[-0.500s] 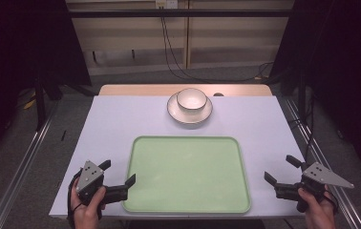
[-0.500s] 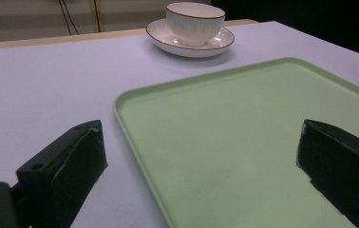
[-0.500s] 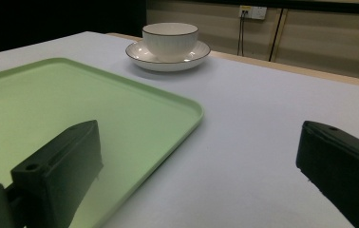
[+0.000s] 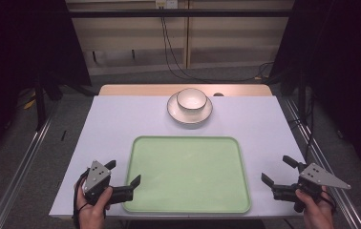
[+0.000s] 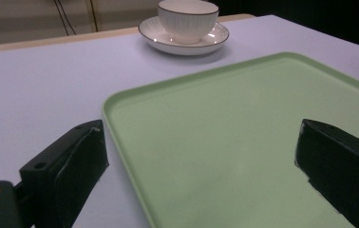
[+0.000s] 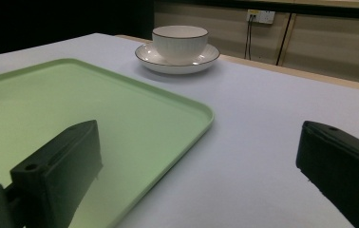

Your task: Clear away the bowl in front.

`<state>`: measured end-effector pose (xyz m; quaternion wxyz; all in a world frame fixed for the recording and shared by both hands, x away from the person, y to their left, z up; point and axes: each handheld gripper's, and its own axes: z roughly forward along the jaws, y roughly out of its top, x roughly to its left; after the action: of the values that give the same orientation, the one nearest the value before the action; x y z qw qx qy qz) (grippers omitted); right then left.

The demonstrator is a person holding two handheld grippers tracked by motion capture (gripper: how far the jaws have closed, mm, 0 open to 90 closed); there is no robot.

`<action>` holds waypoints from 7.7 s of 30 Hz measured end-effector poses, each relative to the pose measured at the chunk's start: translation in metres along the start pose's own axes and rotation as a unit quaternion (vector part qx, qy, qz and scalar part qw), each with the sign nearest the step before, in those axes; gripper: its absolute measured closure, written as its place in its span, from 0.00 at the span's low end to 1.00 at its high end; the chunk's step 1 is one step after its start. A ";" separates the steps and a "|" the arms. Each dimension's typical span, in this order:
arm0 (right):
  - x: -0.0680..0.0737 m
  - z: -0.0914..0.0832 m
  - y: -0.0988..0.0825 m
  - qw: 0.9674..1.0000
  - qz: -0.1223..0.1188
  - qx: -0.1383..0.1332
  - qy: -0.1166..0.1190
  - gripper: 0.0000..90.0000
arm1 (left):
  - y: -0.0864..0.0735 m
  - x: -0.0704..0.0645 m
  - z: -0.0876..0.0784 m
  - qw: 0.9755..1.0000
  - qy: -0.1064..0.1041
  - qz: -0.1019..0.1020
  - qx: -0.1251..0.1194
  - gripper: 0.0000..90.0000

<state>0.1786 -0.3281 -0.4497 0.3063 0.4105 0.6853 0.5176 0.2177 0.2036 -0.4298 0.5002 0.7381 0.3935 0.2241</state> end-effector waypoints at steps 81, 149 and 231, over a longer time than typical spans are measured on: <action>0.007 0.001 -0.001 0.999 -0.007 -0.023 0.026 0.01 | 0.108 0.015 0.144 0.995 -0.078 0.053 0.045 0.06; 0.008 -0.002 -0.003 0.999 -0.002 -0.025 0.047 0.02 | 0.163 0.050 0.302 0.981 -0.009 0.005 0.195 0.35; 0.008 -0.002 -0.005 0.999 -0.007 -0.020 0.047 0.02 | 0.148 0.064 0.354 0.948 -0.040 -0.158 0.273 0.92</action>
<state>0.1716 -0.3227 -0.4534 0.2855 0.3743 0.6914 0.5481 0.5649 0.0275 -0.4398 0.3236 0.7830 0.5312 -0.0037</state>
